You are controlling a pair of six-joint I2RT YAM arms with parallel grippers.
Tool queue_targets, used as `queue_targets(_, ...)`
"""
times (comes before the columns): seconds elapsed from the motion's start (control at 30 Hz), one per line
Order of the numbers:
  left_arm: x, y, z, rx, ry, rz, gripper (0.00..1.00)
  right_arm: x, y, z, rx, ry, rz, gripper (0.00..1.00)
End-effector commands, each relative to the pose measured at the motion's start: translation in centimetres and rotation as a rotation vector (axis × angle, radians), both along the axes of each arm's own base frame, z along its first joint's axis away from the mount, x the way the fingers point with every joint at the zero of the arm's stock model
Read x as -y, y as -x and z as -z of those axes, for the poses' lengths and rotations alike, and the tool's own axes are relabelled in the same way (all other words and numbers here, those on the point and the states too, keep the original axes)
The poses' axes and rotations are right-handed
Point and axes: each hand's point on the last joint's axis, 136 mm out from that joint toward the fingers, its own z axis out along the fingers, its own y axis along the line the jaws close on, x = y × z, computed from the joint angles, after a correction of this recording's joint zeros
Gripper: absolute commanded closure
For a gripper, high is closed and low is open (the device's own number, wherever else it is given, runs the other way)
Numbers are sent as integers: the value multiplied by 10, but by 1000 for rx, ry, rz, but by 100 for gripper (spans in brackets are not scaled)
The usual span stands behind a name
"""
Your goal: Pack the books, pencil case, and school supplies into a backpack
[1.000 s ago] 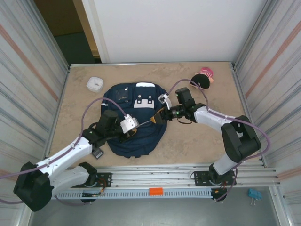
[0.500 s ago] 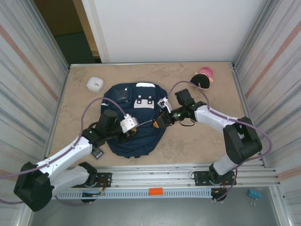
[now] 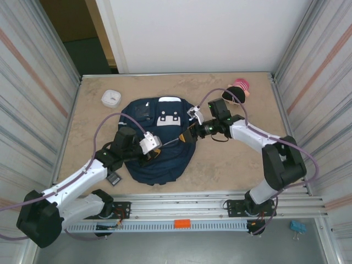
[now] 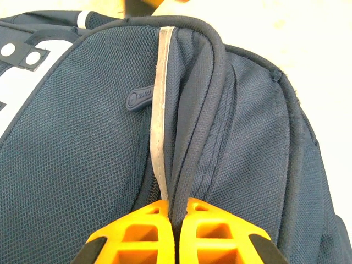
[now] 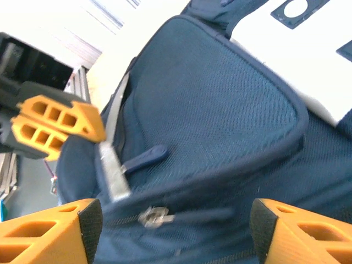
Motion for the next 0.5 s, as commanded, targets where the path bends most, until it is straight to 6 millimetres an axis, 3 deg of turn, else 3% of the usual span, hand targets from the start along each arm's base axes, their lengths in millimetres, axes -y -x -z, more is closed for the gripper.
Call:
queue_targets(0.0,16,2,-42,88,137,70,100,-16,-5,-1,17,-12,-34,25)
queue_targets(0.17,16,0,-41,86,138,66,100,-18,6,2,-29,-29,-77,28)
queue_targets(0.3,14,-4,-42,93,135,37,100,-10,29,1,-76,-26,-114,36)
queue_targets(0.47,12,-7,-43,107,137,26,100,-2,44,-8,-55,-35,-107,39)
